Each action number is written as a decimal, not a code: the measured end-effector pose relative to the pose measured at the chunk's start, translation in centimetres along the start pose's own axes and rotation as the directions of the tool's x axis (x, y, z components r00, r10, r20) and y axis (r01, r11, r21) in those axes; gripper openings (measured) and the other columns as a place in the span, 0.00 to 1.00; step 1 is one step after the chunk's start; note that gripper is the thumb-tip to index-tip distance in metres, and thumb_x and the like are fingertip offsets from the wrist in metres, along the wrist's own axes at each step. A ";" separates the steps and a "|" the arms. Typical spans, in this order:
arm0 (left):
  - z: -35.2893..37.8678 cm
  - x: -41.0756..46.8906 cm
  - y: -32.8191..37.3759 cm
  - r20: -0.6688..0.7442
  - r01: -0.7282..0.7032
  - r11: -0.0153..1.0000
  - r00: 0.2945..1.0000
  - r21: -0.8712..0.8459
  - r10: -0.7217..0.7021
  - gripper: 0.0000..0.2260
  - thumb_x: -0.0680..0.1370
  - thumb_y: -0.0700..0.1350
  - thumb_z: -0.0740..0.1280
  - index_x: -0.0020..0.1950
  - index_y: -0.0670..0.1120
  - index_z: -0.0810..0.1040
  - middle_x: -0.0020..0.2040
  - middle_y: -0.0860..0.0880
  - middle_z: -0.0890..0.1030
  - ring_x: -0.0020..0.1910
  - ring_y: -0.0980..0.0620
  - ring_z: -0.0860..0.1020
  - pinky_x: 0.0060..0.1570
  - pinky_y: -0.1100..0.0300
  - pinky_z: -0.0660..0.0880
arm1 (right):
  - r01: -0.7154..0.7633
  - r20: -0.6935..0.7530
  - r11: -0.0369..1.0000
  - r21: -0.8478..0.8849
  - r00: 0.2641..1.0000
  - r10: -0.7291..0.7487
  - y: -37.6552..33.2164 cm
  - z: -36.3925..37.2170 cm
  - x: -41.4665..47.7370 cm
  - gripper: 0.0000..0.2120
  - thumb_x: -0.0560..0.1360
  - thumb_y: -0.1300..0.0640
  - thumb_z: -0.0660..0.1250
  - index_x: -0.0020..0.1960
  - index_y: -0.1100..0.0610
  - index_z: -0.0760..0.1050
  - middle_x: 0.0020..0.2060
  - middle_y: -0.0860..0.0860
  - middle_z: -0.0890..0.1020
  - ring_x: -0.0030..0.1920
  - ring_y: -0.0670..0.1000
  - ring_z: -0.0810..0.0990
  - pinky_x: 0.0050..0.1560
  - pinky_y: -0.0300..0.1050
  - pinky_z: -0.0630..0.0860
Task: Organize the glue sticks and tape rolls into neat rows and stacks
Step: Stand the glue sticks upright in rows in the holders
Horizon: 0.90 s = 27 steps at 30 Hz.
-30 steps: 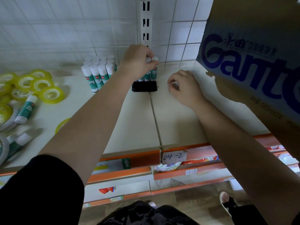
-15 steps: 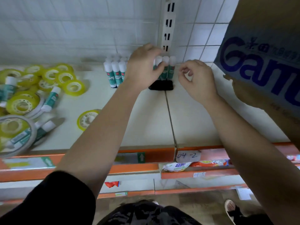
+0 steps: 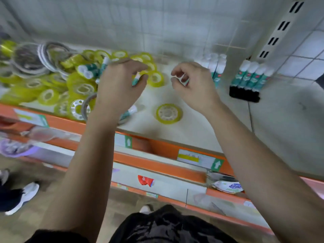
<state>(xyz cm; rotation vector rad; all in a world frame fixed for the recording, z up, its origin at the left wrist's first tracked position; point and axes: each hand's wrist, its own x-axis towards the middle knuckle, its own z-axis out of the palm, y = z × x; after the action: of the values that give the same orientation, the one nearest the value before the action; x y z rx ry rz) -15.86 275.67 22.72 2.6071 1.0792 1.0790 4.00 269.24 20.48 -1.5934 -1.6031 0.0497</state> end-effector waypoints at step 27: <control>-4.0 -1.9 -9.1 -0.085 -0.012 0.995 0.996 -0.104 0.004 0.10 0.77 0.45 0.66 0.55 0.45 0.84 0.50 0.48 0.84 0.48 0.49 0.81 0.47 0.54 0.77 | -0.306 0.137 0.870 -0.386 0.914 0.382 -5.6 11.2 6.6 0.10 0.72 0.55 0.71 0.53 0.53 0.77 0.53 0.54 0.80 0.55 0.57 0.77 0.45 0.42 0.67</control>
<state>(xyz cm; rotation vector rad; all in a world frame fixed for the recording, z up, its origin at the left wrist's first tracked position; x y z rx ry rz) -24.68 280.55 21.33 2.5077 1.0007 1.2237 -5.71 279.50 19.95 -2.2161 -1.5213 0.1272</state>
